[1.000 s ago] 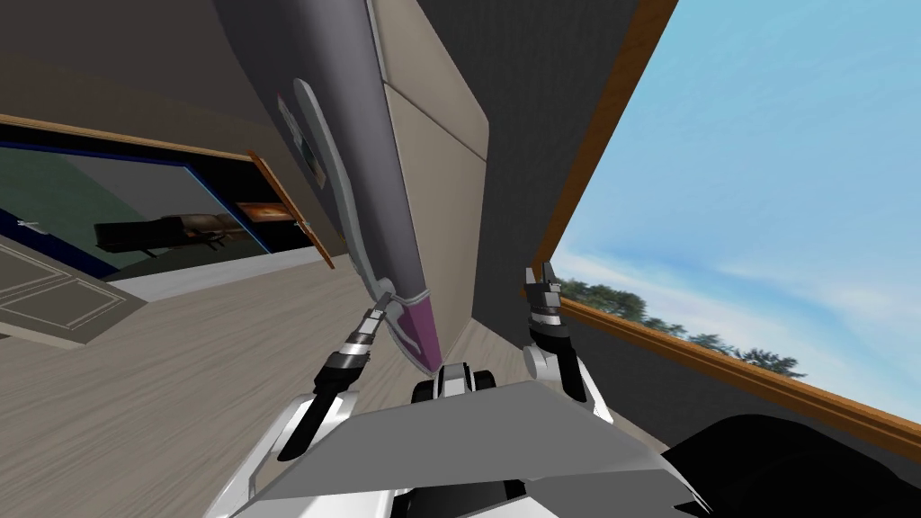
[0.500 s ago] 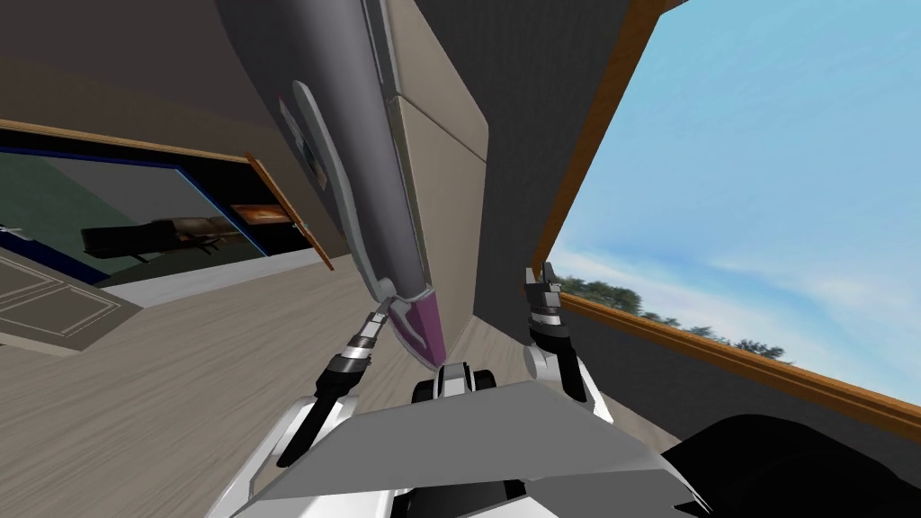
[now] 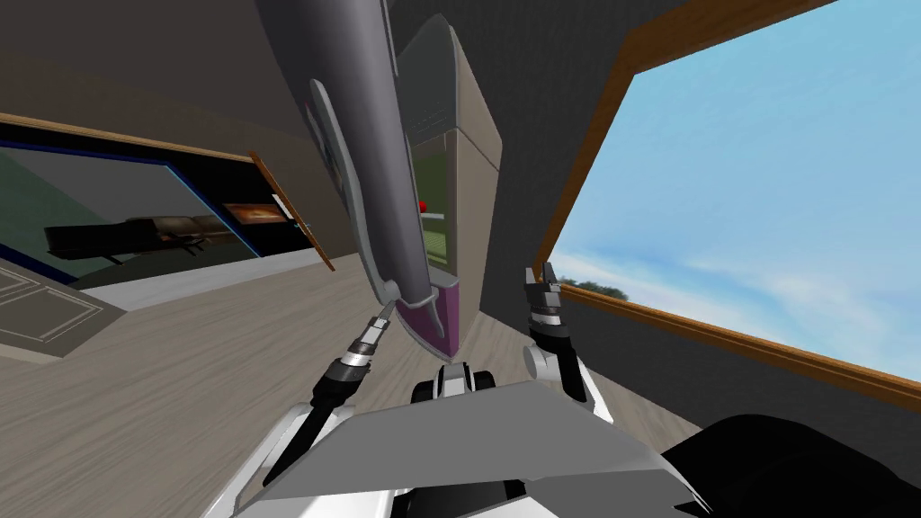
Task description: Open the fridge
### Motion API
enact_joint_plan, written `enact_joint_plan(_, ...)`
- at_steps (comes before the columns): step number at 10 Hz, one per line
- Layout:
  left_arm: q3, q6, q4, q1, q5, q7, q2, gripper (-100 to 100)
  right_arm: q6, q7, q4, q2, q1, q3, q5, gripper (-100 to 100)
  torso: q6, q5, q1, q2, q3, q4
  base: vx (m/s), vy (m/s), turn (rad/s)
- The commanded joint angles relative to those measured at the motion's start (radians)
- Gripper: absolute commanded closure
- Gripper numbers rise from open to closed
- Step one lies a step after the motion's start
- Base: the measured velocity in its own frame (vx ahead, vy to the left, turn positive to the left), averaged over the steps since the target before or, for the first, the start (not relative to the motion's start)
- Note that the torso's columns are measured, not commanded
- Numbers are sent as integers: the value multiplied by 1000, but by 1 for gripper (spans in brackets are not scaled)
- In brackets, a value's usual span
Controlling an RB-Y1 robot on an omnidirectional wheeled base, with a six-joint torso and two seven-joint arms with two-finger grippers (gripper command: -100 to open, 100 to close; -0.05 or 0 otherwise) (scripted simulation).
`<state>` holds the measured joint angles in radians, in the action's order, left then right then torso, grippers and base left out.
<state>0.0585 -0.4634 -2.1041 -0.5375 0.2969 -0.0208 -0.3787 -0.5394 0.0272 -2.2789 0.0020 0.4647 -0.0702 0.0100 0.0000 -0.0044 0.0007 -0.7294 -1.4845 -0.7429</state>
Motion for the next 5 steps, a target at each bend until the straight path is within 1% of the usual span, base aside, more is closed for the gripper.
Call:
enact_joint_plan(1, 8, -15, -25, 1, 0, 14, -21, 100, 0, 0, 0, 0, 0, 0, 0, 0, 0, 1, 3, -3, 2, -1, -85, 307, -61)
enact_joint_plan(3, 30, -36, -49, -19, 1, 34, -57, 100, 0, 0, 0, 0, 0, 0, 0, 0, 1, 0, 3, 3, -2, -1, -71, 292, -89)
enact_joint_plan(4, 41, -47, -61, -29, 2, 44, -75, 100, 0, 0, 0, 0, 0, 0, 0, 0, 1, -1, 3, 2, -3, -2, -114, 355, -119)
enact_joint_plan(5, 41, -47, -61, -29, 2, 44, -75, 100, 0, 0, 0, 0, 0, 0, 0, 0, 1, 0, 6, -1, -1, -3, -127, 276, -43)
